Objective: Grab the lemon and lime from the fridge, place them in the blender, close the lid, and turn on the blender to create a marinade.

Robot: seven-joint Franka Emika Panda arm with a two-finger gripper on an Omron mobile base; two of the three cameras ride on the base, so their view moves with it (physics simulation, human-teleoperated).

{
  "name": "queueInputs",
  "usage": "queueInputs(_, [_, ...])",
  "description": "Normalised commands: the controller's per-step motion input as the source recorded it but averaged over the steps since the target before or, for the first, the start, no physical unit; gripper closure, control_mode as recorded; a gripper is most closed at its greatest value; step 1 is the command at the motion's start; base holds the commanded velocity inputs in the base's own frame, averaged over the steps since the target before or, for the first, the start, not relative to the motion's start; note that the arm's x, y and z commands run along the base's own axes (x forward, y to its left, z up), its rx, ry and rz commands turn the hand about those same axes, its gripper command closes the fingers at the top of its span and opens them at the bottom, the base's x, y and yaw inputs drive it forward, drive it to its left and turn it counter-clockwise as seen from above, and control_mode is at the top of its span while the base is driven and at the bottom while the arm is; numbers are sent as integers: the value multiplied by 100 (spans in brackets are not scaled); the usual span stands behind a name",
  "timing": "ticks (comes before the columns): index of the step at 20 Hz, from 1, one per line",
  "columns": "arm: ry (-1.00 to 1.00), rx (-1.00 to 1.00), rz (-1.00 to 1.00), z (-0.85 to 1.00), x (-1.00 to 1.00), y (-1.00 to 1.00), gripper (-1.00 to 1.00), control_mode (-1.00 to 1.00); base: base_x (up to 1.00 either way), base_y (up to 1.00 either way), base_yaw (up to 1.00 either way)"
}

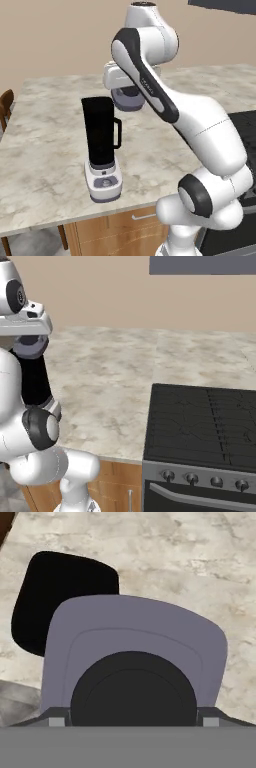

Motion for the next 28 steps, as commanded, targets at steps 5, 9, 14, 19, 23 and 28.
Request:
queueInputs(5, [28, -4, 0, -9, 21, 45, 100, -100, 0, 0, 0])
queueInputs(9, [26, -1, -2, -11, 23, 30, 100, -100, 0, 0, 0])
queueInputs(14, [7, 0, -3, -15, 13, 15, 100, -100, 0, 0, 0])
queueInputs(19, [0, -1, -4, -23, 0, 3, 100, -100, 0, 0, 0])
queueInputs(23, [-4, -1, -1, -11, 0, 16, 100, -100, 0, 0, 0])
queueInputs(28, [-4, 0, 0, 0, 6, 42, 100, -100, 0, 0, 0])
